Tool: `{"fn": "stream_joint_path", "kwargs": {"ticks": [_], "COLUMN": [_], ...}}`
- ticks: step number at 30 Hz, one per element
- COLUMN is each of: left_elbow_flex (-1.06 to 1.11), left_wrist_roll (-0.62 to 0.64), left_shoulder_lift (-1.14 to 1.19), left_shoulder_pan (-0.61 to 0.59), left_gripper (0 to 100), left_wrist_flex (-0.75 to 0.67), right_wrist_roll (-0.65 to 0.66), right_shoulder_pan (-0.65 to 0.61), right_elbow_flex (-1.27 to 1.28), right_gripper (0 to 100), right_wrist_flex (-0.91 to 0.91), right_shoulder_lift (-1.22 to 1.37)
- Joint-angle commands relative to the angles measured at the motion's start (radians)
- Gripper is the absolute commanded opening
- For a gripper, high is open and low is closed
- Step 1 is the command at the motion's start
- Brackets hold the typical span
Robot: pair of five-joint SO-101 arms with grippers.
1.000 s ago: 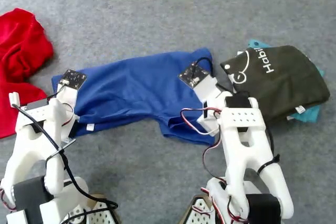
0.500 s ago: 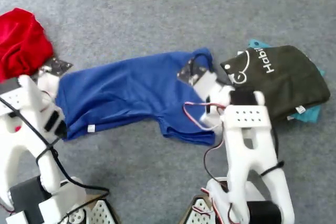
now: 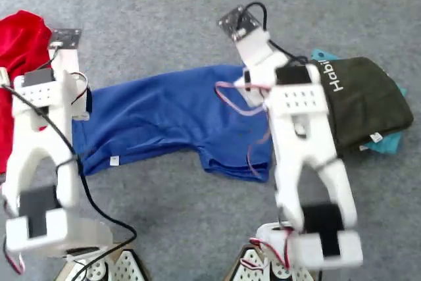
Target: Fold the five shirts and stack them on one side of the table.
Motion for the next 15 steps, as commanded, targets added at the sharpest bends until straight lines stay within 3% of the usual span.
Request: {"fn": "stream_joint_path", "kwargs": {"ticks": [1, 5, 9, 15], "left_elbow_flex": [-0.09, -0.182, -0.249, -0.374], "left_wrist_roll": [0.126, 0.209, 0.213, 0.216], "left_shoulder_lift": [0.109, 0.25, 0.374, 0.503], "left_shoulder_pan": [0.004, -0.038, -0.064, -0.082], "left_gripper": [3, 3, 3, 3], "left_wrist_flex": [-0.048, -0.091, -0.114, -0.112], "right_wrist_roll": [-0.054, -0.087, -0.078, 0.038], "right_shoulder_pan": [-0.003, 0.002, 0.049, 0.127], "right_elbow_flex": [-0.211, -0.441, -0.699, -1.125], "right_gripper": [1.5, 1.5, 1.4, 1.4], "right_wrist_flex": [-0.051, -0.058, -0.048, 0.153], "right_shoulder_lift": [0.205, 0.476, 0.756, 1.118]}}
